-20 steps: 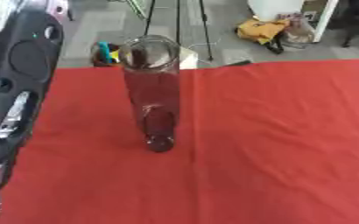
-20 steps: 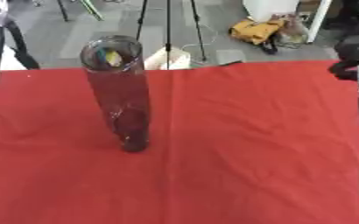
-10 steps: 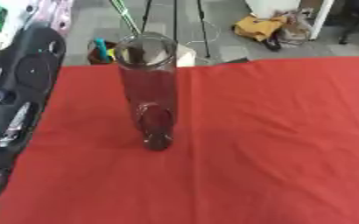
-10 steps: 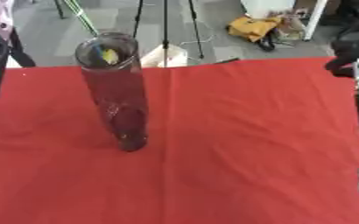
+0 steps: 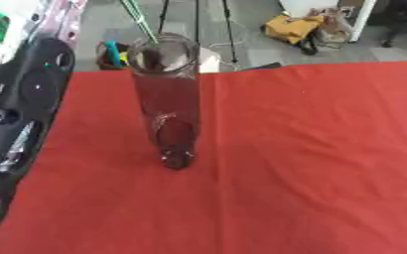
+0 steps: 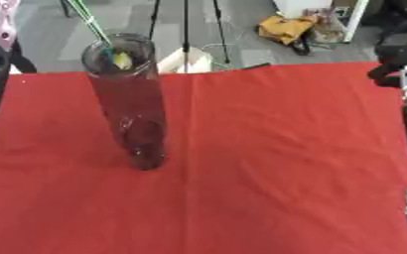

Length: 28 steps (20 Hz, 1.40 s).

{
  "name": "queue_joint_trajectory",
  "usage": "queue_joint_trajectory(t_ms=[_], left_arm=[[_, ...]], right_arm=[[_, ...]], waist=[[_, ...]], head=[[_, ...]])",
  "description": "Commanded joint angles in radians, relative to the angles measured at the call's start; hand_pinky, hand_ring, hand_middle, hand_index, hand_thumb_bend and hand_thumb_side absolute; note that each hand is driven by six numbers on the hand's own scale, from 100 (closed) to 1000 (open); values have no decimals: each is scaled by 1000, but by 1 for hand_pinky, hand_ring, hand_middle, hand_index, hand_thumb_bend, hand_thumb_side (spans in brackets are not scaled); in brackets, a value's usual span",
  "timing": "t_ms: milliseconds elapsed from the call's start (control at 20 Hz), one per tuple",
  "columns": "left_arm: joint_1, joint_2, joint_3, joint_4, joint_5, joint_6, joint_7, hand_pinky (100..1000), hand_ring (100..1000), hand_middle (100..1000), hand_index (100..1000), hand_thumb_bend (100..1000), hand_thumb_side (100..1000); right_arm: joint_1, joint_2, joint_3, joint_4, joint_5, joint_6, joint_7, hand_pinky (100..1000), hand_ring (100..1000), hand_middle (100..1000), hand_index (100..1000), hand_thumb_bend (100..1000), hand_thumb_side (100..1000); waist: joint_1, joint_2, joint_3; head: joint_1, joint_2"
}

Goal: Arrange flowers into the vase.

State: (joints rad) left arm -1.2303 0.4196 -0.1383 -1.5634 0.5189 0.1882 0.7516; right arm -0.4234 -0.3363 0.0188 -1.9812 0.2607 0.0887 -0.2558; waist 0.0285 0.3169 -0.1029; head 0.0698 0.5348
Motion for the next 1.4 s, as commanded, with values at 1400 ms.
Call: queue_joint_trajectory(t_ms=[1400], left_arm=[[31,-13,-44,-16,-61,-63,-107,100,100,100,100,184,751]], right_arm=[[-21,-3,-15,-19,-12,-5,-9,683,799,507,732,100,1000]], waist=[[1,11,-18]], head=[[1,-41]])
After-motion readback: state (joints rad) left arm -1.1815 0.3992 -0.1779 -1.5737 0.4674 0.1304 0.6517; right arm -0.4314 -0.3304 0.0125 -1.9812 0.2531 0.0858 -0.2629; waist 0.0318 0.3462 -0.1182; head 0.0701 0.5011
